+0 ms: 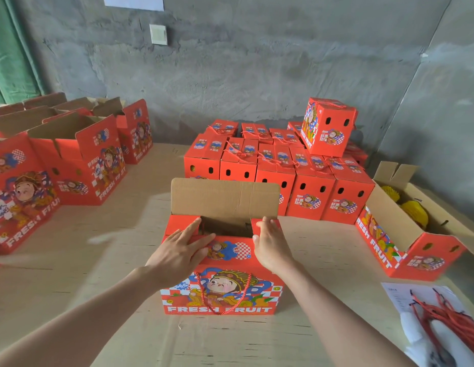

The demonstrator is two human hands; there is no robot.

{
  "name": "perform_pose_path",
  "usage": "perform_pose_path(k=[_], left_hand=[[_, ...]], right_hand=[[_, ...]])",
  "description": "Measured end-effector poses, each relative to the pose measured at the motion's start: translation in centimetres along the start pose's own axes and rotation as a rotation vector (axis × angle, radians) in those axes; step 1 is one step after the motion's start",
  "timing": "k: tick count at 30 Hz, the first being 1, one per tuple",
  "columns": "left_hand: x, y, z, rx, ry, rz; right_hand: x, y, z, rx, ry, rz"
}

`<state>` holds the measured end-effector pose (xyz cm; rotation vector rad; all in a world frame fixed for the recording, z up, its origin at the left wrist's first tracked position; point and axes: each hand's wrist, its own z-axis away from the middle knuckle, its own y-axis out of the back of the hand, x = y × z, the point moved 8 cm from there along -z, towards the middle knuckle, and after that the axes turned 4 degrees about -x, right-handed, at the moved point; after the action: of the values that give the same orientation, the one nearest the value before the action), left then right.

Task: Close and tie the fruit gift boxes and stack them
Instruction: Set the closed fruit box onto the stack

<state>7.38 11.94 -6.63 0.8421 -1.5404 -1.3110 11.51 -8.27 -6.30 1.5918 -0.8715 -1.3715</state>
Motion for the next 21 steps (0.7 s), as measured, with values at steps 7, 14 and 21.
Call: perform_pose_path(k=[7, 14, 21], left_hand=[[1.7, -0.2, -2.0, 0.031, 0.095, -0.109], [1.6, -0.6, -2.1, 0.089, 0.125, -0.055], [1.8, -0.7, -2.1, 0.1, 0.123, -0.062]], right_hand=[[0.8, -0.1, -0.3, -0.05, 0.02, 0.105], [3.9, 1.4, 0.1, 0.038, -0.281, -0.578], [7.1, 1.3, 1.5, -0.039, -0.427, -1.437]])
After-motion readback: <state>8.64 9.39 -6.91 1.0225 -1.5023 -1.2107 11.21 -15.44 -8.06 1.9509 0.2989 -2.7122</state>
